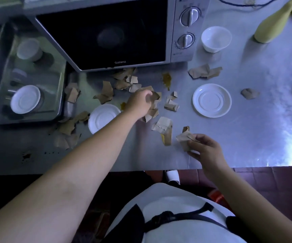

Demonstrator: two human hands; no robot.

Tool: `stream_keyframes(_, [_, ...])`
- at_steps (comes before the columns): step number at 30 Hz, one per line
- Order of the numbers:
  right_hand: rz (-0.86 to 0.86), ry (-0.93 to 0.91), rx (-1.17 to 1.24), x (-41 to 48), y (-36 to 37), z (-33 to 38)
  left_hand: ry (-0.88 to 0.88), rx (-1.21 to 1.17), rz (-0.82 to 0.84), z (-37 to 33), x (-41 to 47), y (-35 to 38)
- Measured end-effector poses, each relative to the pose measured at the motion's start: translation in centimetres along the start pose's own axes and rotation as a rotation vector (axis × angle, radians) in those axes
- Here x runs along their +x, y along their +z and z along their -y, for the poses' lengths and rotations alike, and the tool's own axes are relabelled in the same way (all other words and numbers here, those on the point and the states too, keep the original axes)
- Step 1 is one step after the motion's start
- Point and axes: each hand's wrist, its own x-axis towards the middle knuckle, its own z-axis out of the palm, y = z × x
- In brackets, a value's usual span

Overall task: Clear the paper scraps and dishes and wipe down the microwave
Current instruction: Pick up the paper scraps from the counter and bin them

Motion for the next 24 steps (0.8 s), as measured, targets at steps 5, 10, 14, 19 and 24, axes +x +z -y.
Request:
stream_keyframes(5, [-0.083,-0.008,0.047,-0.6,-2.4,-1.1,0.11,0.298,0.143,-0.5,4.9,1.0])
stream_keyframes(10, [-0.133,-0.013,0.085,-0.9,-4.4,-1.8,0.088,0.321,0.132,-0.3,6.5,1.4])
stream_keyframes(14, [-0.132,-0.021,0.105,-1.1,-5.1,-1.7,0.121,0.29,0.07,-0.1,5.8,0.9])
stream_keyframes(19, [-0.02,-0.017,0.11,-0.6,-4.0,-0.3,0.117,0.108,0.03,-1.0,2.7,-2.1])
stream_keyframes(24, [0.247,-0.06,0.062,-0.7,-1.2,1.6,0.016,-0.398,-0.102,-3.3,-5.7,-3.5])
